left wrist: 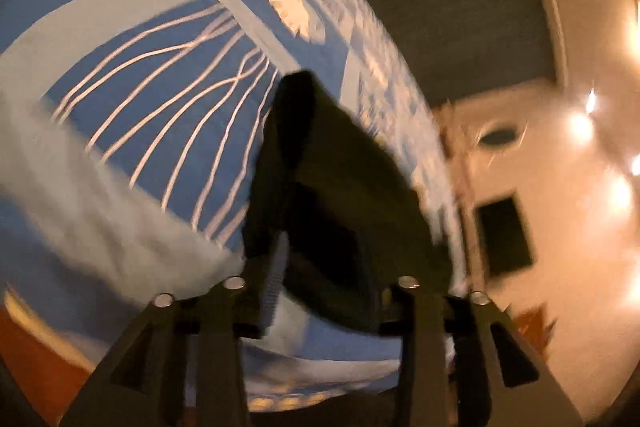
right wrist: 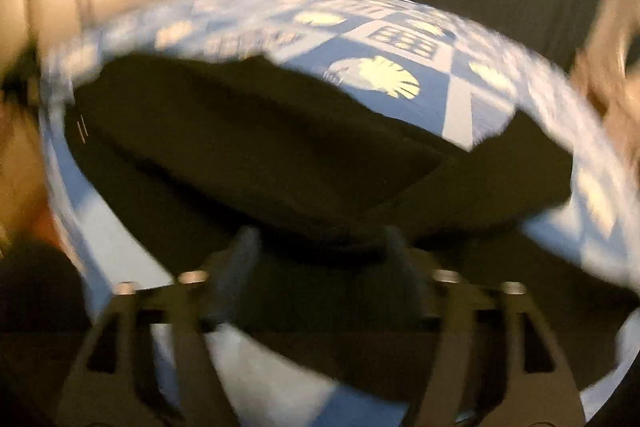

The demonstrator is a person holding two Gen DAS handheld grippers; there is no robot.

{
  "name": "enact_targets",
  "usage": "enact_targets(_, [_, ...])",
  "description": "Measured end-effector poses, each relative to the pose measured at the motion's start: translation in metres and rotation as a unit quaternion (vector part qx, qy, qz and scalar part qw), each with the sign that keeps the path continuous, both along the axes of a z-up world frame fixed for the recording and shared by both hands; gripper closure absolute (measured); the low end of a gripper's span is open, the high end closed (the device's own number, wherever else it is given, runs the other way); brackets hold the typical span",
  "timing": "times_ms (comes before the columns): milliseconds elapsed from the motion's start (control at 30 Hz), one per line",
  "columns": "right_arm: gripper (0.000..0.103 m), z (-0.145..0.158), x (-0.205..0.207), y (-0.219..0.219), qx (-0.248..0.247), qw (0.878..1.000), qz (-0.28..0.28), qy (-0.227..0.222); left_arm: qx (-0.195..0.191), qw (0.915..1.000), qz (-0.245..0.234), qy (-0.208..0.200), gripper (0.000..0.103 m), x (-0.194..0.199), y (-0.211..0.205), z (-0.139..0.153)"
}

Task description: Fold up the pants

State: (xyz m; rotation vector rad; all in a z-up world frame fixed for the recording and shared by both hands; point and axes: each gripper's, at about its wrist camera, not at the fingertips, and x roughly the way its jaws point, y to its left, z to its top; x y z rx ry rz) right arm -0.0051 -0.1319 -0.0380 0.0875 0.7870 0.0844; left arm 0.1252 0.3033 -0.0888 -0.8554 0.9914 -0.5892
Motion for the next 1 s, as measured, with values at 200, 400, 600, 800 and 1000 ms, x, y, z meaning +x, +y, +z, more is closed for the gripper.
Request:
enact_targets(200, [0.028,-0.019,-0.011,-0.034,0.272,0.958,-0.094,0.009,-0.023,0.9991,0.027,-0.022,0.045,-0.009,-0.033,0.024])
enact_targets(400, [0.023,-0.042,-0.010,-0.036,0.387,0.910,-0.142,0.034,0.001,0.9959,0.082,0.038,0.045,-0.015,-0.050,0.010])
enact_targets(600, [0.021,-0.050,-0.017,-0.036,0.437,0.883,-0.172,0.024,0.002,0.9894,0.131,0.063,0.045,-0.030,-0.049,-0.004])
enact_targets(800, [0.021,-0.054,-0.018,-0.035,0.474,0.862,-0.179,0.020,-0.004,0.9871,0.146,0.065,0.045,-0.012,-0.054,-0.014])
enact_targets(1000, [0.021,-0.059,-0.020,-0.038,0.482,0.855,-0.192,0.002,0.000,0.9859,0.156,0.060,0.079,-0.014,-0.051,-0.018])
